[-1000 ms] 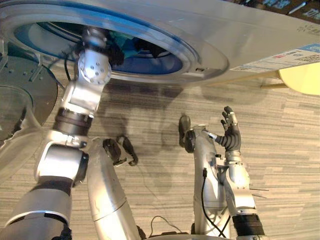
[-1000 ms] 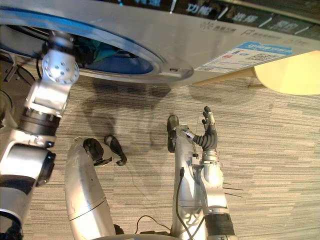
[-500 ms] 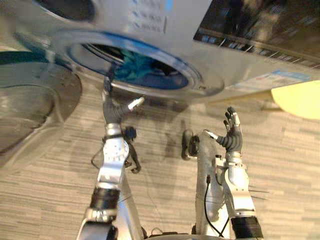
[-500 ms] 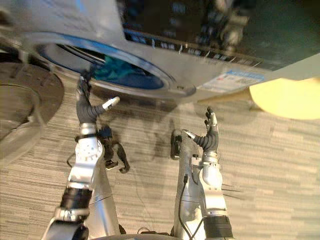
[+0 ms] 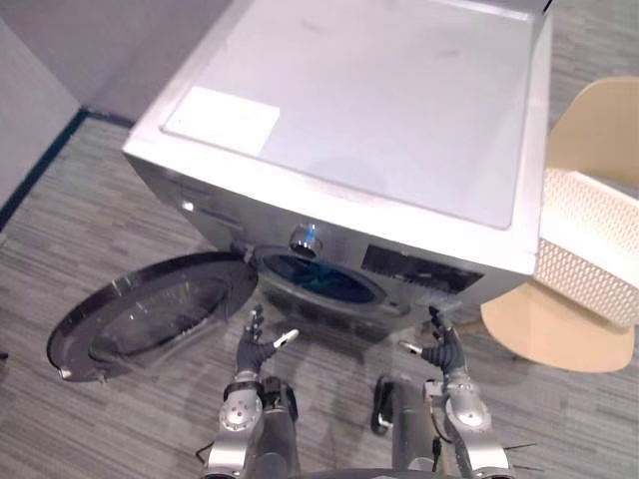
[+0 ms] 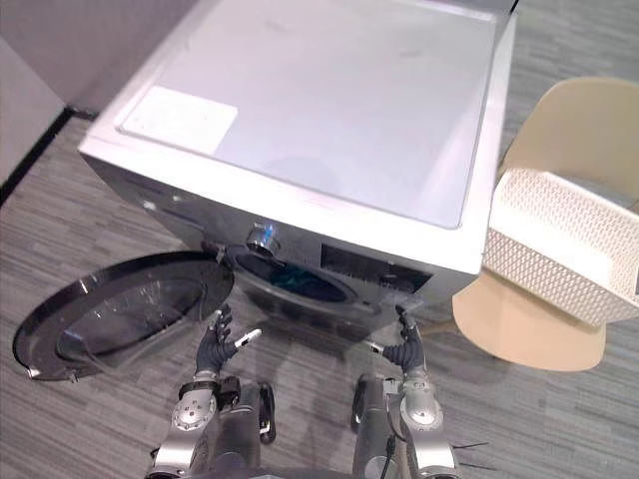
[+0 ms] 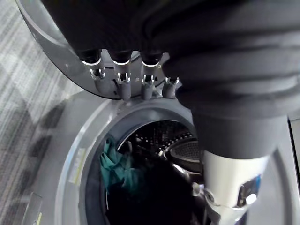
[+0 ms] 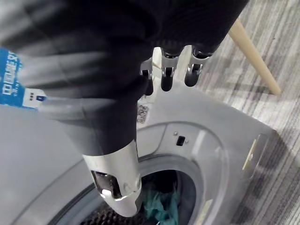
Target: Pick up the laundry basket with both hands and put the clothes into the washing machine.
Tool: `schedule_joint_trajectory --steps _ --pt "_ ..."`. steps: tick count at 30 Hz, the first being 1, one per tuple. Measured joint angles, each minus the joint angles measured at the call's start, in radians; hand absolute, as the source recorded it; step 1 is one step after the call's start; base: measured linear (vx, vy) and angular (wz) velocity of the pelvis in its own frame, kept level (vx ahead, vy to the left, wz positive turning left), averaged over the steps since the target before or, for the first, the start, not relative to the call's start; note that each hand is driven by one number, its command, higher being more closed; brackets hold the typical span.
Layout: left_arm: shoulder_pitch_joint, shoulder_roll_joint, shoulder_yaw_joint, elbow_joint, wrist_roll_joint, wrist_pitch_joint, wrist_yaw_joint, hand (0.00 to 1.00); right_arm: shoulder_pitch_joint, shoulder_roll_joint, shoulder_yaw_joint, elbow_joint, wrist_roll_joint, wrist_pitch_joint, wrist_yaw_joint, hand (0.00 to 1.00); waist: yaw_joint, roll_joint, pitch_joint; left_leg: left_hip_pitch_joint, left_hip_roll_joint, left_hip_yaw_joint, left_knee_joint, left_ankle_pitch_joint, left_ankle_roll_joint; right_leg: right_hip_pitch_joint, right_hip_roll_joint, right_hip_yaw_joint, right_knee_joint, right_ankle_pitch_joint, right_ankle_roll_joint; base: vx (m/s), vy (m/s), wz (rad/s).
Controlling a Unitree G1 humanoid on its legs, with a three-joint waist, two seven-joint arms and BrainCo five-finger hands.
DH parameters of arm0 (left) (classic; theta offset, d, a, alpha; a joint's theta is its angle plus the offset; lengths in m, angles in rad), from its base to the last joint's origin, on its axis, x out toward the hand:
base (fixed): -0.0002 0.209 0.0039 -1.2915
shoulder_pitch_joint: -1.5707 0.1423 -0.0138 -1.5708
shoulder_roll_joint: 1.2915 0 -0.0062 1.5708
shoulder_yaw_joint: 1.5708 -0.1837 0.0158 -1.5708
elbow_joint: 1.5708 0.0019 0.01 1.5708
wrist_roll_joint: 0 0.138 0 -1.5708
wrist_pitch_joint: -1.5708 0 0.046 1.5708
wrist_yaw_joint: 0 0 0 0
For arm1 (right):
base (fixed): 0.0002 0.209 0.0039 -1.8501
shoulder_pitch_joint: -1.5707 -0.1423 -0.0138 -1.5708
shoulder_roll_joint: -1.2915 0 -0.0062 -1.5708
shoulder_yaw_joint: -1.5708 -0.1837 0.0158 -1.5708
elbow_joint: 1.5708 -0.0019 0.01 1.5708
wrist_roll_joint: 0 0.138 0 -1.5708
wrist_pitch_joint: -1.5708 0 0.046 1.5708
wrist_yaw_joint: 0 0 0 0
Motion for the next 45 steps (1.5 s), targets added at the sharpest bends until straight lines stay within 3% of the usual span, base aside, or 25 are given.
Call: schedule_joint_trajectory --steps 2,4,9,15,17,18,19,20,22,23,24,25,26,27,29,30,32,33,34,35,36,38,40,45 --pt "-0.004 0.015 0.013 0.093 0.002 0.007 -0.010 0.00 -0.023 -0.011 -0.025 0.128 0.001 0.004 0.002 0.00 -0.001 0.006 -0.040 0.103 -0.019 0.022 -0.176 0.078 0.002 0.102 0.020 0.000 -0.186 0.084 0.009 0.16 0.034 -0.10" --pt "-0.010 0.033 0.017 0.143 0.007 0.011 -0.026 0.00 -0.039 -0.021 -0.048 0.189 0.002 0.016 0.006 0.00 -0.001 0.013 -0.044 0.159 -0.032 0.037 -0.242 0.104 0.003 0.163 0.031 0.000 -0.273 0.129 0.016 0.11 0.064 -0.14" --pt "-0.011 0.061 0.048 0.204 0.008 0.012 -0.034 0.00 -0.055 -0.046 -0.079 0.289 0.003 0.028 0.020 0.00 -0.011 0.016 -0.048 0.254 -0.055 0.044 -0.281 0.108 0.008 0.280 0.034 0.007 -0.374 0.177 0.032 0.05 0.074 -0.07" --pt "-0.062 0.087 0.042 0.237 0.009 0.012 -0.045 0.00 -0.154 -0.048 -0.072 0.341 0.010 0.038 0.016 0.00 -0.012 0.002 -0.036 0.176 -0.083 0.099 -0.296 0.147 0.044 0.150 0.023 0.069 -0.383 0.294 0.017 -0.14 0.055 -0.38" --pt "-0.101 0.084 0.035 0.231 0.009 0.011 -0.046 0.00 -0.153 -0.056 -0.071 0.338 0.027 0.039 0.016 0.00 -0.003 -0.008 -0.020 0.146 -0.092 0.074 -0.287 0.142 0.086 0.113 0.009 0.082 -0.345 0.316 0.039 -0.23 0.087 -0.20" --pt "-0.109 0.083 0.041 0.228 0.009 0.011 -0.046 0.00 -0.155 -0.054 -0.071 0.337 0.031 0.040 0.016 0.00 -0.004 -0.010 -0.002 0.153 -0.090 0.088 -0.278 0.141 0.088 0.102 0.005 0.082 -0.230 0.222 0.042 -0.23 0.052 0.10" --pt "-0.104 0.083 0.038 0.209 0.009 0.010 -0.046 0.00 -0.124 -0.051 -0.072 0.338 0.032 0.040 0.016 0.00 -0.009 -0.012 0.007 0.152 -0.099 0.074 -0.256 0.145 0.093 0.075 -0.002 0.074 0.076 0.057 0.024 -0.19 -0.016 0.53" --pt "-0.080 0.077 0.040 0.184 0.009 0.010 -0.046 0.00 -0.096 -0.043 -0.073 0.344 0.033 0.041 0.016 0.00 -0.006 -0.027 0.004 0.157 -0.112 0.054 -0.254 0.157 0.100 0.119 -0.002 0.066 0.226 -0.019 0.043 -0.17 -0.024 0.64" --pt "-0.035 0.075 0.042 0.145 0.008 0.010 -0.044 0.00 -0.087 -0.027 -0.071 0.344 0.033 0.040 0.016 0.00 0.019 -0.060 -0.016 0.134 -0.129 0.060 -0.227 0.171 0.102 0.201 0.004 0.039 0.203 -0.090 0.042 -0.12 -0.077 0.04" --pt "-0.023 0.074 0.049 0.141 0.008 0.012 -0.041 0.00 -0.108 -0.029 -0.071 0.343 0.033 0.038 0.015 0.00 0.048 -0.074 -0.027 0.083 -0.125 0.081 -0.193 0.175 0.098 0.221 0.029 0.051 0.056 -0.118 0.038 -0.17 -0.083 -0.53" --pt "-0.022 0.065 0.048 0.141 0.008 0.012 -0.041 0.00 -0.123 -0.033 -0.072 0.339 0.034 0.037 0.012 0.00 0.063 -0.061 -0.028 0.055 -0.120 0.091 -0.188 0.182 0.093 0.225 0.049 0.057 -0.022 -0.117 0.033 -0.25 -0.037 -0.59" --pt "-0.028 0.040 0.041 0.139 0.008 0.015 -0.040 0.00 -0.149 -0.043 -0.075 0.333 0.043 0.035 0.002 0.00 0.071 -0.019 -0.011 0.012 -0.098 0.086 -0.191 0.201 0.096 0.248 0.079 0.054 -0.144 -0.080 -0.018 -0.29 0.009 -0.15" --pt "-0.034 0.014 0.021 0.124 0.007 0.018 -0.038 0.00 -0.155 -0.047 -0.089 0.332 0.049 0.039 -0.011 0.00 0.071 0.020 0.021 0.003 -0.085 0.056 -0.208 0.223 0.070 0.266 0.098 0.027 -0.195 -0.038 -0.027 -0.35 0.009 0.16" --pt "-0.031 0.004 -0.002 0.111 0.007 0.019 -0.032 0.00 -0.143 -0.038 -0.094 0.334 0.060 0.043 -0.017 0.00 0.068 0.025 0.026 0.006 -0.086 0.038 -0.227 0.243 0.044 0.265 0.099 0.018 -0.191 -0.032 -0.027 -0.29 -0.013 0.44" --pt "-0.015 -0.005 -0.033 0.081 0.007 0.019 -0.023 0.00 -0.113 -0.023 -0.094 0.331 0.063 0.048 -0.026 0.00 0.052 0.023 0.025 0.016 -0.097 0.003 -0.280 0.275 0.006 0.265 0.087 -0.032 -0.187 -0.023 -0.041 -0.25 -0.035 0.64" --pt "-0.012 -0.007 -0.053 0.045 0.008 0.020 -0.024 0.00 -0.101 -0.018 -0.098 0.329 0.064 0.048 -0.027 0.00 0.044 0.009 0.030 0.014 -0.104 0.007 -0.279 0.264 0.005 0.264 0.069 -0.062 -0.192 -0.012 -0.050 -0.26 0.016 0.69" --pt "-0.010 -0.004 -0.073 -0.033 0.008 0.021 -0.023 0.00 -0.090 -0.005 -0.113 0.329 0.065 0.050 -0.028 0.00 0.043 -0.022 0.040 -0.010 -0.098 0.016 -0.098 0.218 0.069 0.263 0.028 -0.085 -0.187 0.004 -0.043 -0.17 0.098 0.56" --pt "-0.004 -0.006 -0.080 -0.073 0.008 0.019 -0.023 0.00 -0.083 -0.010 -0.114 0.323 0.065 0.050 -0.028 0.00 0.038 -0.026 0.036 0.002 -0.080 0.011 -0.018 0.190 0.081 0.259 0.010 -0.091 -0.190 0.016 -0.028 -0.11 0.149 0.41" --pt "-0.004 -0.009 -0.083 -0.088 0.008 0.019 -0.023 0.00 -0.079 -0.014 -0.115 0.314 0.065 0.049 -0.028 0.00 0.034 -0.024 0.035 0.019 -0.066 0.002 -0.006 0.159 0.067 0.256 0.007 -0.092 -0.193 0.021 -0.020 -0.14 0.231 0.23" --pt "-0.011 -0.011 -0.089 -0.105 0.008 0.018 -0.021 0.00 -0.072 -0.019 -0.117 0.305 0.065 0.047 -0.028 0.00 0.029 0.003 0.024 0.053 -0.062 -0.039 -0.043 0.105 0.038 0.247 0.009 -0.095 -0.198 0.026 -0.012 -0.08 0.208 0.07" --pt "-0.018 -0.011 -0.093 -0.106 0.008 0.018 -0.021 0.00 -0.074 -0.026 -0.119 0.305 0.065 0.047 -0.028 0.00 0.028 0.018 0.023 0.075 -0.063 -0.071 -0.091 0.074 0.038 0.248 0.013 -0.094 -0.206 0.033 0.001 -0.09 0.262 0.00" --pt "-0.041 0.023 -0.121 -0.144 0.020 0.021 -0.010 0.00 -0.071 -0.001 -0.118 0.322 0.065 0.047 -0.024 0.00 0.020 -0.015 0.005 0.111 -0.123 -0.068 -0.209 0.110 0.047 0.272 -0.014 -0.087 -0.292 0.084 0.038 -0.04 0.208 0.13" --pt "-0.059 0.041 -0.122 -0.200 0.052 0.021 0.010 0.00 -0.062 0.008 -0.119 0.331 0.065 0.047 -0.025 0.00 -0.002 -0.029 -0.006 0.122 -0.161 -0.071 -0.264 0.122 0.052 0.287 -0.039 -0.088 -0.342 0.119 0.048 0.02 0.172 0.39" --pt "-0.198 0.107 -0.079 -0.246 0.161 0.020 0.084 0.00 -0.067 0.004 -0.114 0.333 0.062 0.047 -0.024 0.00 -0.010 -0.022 -0.012 0.162 -0.202 -0.038 -0.346 0.178 0.090 0.309 -0.059 -0.058 -0.425 0.167 0.058 0.06 0.121 -0.05"
